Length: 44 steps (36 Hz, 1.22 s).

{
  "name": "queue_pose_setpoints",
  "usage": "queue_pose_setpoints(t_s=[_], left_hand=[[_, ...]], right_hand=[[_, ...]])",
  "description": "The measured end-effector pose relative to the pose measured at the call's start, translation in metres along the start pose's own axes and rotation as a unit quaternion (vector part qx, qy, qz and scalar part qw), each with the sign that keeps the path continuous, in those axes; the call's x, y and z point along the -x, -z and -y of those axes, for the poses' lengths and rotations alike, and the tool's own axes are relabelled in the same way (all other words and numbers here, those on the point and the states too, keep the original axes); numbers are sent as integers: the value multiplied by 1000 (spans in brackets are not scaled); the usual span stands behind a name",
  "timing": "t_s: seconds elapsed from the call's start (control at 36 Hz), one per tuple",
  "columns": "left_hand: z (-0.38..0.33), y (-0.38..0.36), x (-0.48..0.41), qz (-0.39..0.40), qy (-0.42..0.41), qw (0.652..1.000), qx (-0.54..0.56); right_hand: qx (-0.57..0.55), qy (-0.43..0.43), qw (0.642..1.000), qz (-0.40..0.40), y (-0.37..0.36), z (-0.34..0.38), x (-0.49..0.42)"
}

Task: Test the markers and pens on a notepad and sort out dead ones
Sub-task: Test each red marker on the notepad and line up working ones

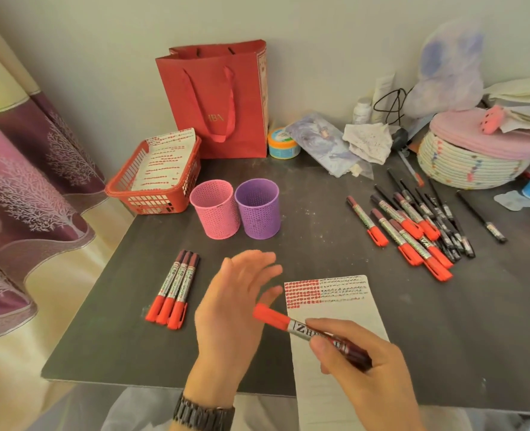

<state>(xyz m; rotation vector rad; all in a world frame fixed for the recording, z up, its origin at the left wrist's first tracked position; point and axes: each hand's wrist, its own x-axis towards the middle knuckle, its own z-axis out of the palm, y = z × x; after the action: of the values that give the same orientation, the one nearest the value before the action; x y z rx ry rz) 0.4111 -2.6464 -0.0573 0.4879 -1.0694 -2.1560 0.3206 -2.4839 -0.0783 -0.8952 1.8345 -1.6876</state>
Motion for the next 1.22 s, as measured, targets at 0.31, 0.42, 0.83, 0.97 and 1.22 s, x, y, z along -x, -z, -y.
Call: queue_pose_setpoints(t_s=[0.31,0.42,0.83,0.97,1.22], left_hand=[[20,-33,4,47,111,961,251],[31,-39,5,27,137,956,258],[34,-64,15,28,125,974,187],[28,-54,16,31,80,987,135],[14,2,38,56,12,917,-396]], right_hand=[[-90,-49,984,-148,-36,-6,34],[-95,-64,977,-181,-37,-10,43],[-219,-76,931,-281,-46,-1,55],[-185,-63,956,-217,-42,-1,54],[59,-17,998,2,4,-8,24]])
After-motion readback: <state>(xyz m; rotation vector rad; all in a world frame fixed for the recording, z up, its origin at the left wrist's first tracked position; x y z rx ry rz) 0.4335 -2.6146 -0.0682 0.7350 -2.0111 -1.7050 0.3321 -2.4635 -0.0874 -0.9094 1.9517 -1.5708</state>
